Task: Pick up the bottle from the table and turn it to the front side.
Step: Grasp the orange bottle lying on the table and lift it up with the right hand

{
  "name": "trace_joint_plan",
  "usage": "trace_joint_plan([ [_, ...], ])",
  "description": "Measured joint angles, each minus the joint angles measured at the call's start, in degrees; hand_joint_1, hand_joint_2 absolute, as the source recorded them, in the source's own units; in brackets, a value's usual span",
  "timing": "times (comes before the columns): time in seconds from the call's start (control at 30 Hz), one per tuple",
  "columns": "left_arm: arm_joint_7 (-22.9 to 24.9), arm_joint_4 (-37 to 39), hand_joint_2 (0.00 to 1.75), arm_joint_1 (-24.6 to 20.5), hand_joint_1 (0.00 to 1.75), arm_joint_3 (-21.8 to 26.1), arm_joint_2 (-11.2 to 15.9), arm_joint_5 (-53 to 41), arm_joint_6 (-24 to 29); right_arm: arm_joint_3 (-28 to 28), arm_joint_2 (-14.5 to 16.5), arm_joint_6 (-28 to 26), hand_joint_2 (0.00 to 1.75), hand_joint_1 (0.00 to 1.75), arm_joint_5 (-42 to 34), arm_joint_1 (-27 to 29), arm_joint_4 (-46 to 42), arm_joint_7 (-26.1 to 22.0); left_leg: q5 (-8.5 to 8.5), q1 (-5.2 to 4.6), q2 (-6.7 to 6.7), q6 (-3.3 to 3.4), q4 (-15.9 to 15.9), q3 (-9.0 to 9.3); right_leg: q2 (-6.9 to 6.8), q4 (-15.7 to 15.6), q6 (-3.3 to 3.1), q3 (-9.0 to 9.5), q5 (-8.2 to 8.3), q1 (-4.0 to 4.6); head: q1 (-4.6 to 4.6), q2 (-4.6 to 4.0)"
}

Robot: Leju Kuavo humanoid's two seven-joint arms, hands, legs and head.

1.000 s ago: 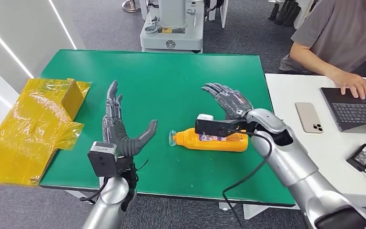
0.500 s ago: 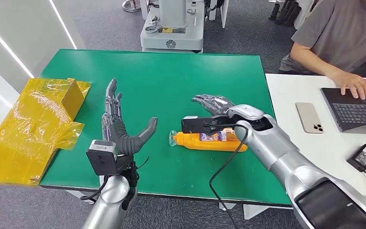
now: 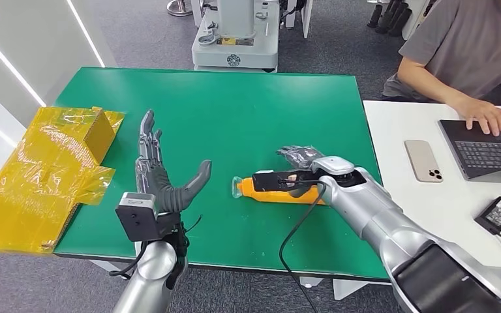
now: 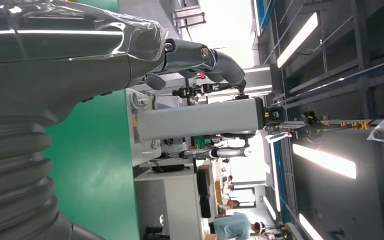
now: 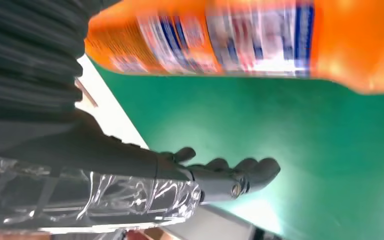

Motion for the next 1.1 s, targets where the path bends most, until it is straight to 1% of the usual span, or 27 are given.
trace_joint_plan([
  [0.37, 0.01, -0.14, 1.75, 0.35, 0.0, 0.01, -0.02, -0.27, 0.34, 1.08, 0.0, -1.23, 1.75, 0.0, 0.57, 0.14, 2.52, 3.62, 0.0, 0.01, 0.01, 0.0, 0.0, 0.0, 0.02, 0.0, 0.0, -0.01, 0.0, 0.0, -0.01, 0.0],
  [0.83, 0.16, -0.19, 1.75, 0.81, 0.0, 0.0, -0.02, -0.55, 0.74, 1.5, -0.1, -1.61, 1.75, 0.0, 1.23, 1.42, 3.82, 4.49, 0.0, 0.0, 0.01, 0.0, 0.01, 0.0, 0.02, 0.0, 0.0, -0.02, 0.0, 0.0, -0.01, 0.0],
  [1.1, 0.27, -0.22, 1.75, 0.76, 0.0, 0.01, -0.02, -0.46, 0.4, 1.51, -1.38, -0.31, 1.75, 0.0, 1.76, 1.76, 4.18, 5.53, 0.0, 0.0, 0.02, 0.0, 0.03, 0.0, 0.03, -0.01, 0.01, -0.03, 0.0, 0.0, -0.01, 0.0],
])
